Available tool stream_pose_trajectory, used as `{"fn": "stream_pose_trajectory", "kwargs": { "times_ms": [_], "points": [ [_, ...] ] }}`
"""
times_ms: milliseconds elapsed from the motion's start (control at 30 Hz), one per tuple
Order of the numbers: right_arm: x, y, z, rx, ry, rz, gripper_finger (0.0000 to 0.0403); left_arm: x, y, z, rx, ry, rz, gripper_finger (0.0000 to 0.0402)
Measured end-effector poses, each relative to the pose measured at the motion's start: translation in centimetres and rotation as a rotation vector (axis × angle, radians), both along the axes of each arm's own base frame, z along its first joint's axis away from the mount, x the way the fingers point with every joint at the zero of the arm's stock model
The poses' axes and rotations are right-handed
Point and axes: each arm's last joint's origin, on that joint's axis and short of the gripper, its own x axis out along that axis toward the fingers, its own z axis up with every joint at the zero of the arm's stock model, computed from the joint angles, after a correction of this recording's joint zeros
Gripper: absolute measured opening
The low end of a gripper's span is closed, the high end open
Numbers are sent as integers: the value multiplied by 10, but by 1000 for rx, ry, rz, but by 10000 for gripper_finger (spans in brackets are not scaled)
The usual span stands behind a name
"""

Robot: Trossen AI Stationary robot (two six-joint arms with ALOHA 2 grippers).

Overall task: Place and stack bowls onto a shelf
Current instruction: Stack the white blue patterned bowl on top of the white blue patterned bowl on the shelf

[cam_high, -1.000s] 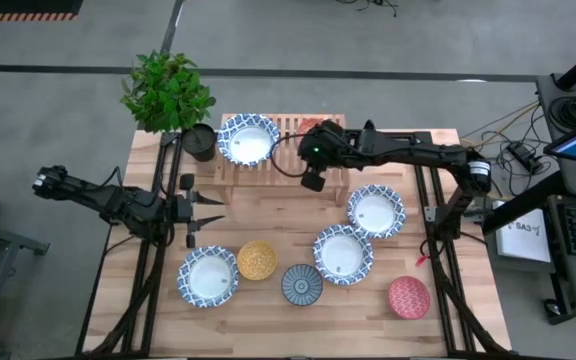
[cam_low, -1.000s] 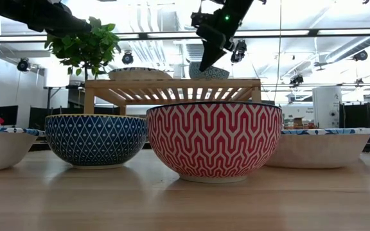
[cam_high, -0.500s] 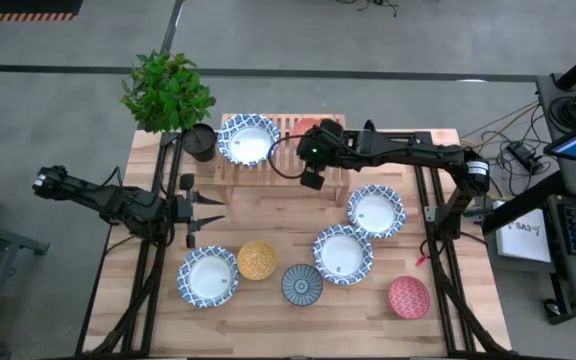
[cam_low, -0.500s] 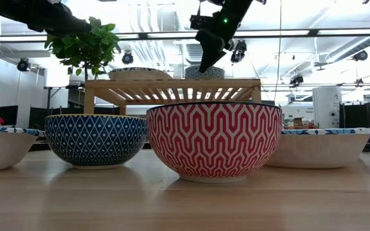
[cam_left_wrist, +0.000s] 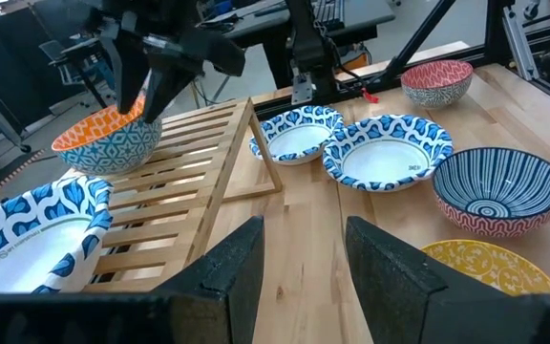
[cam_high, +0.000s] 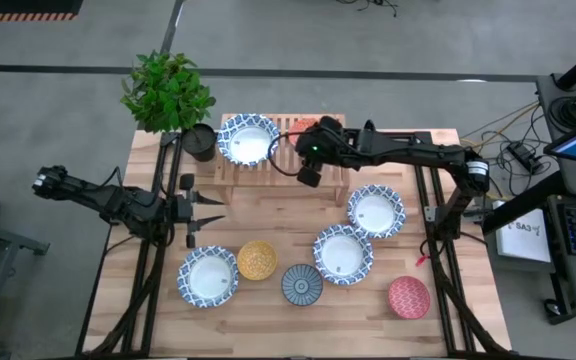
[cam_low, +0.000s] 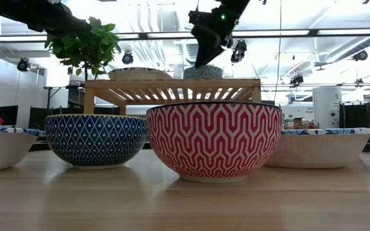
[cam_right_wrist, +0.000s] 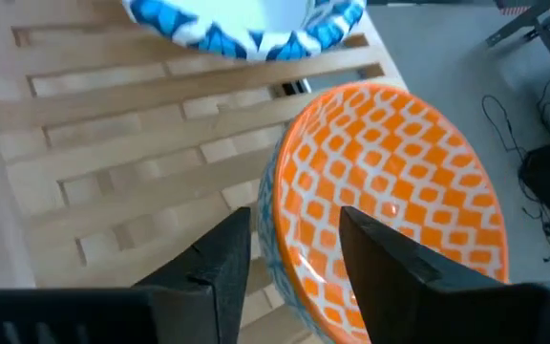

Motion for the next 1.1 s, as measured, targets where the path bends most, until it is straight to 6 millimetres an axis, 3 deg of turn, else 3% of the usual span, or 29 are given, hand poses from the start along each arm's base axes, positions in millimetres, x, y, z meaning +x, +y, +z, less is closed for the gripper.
{"fn": "stream_pose_trajectory", "kwargs": {
  "times_ms": [267,533,867,1100],
  "points": [
    [-3,25,27,-9,-83,61,155,0,0,5,-44,-18,10,132],
    [-19,82,44,16,-126,193,135,-3,1,10,-138,52,46,133],
    [-43,148,34,7,-135,332,123,2,-3,0,-423,231,129,133],
    [-66,171,11,-28,-210,446,123,12,-14,-23,-782,512,157,133]
  ]
}}
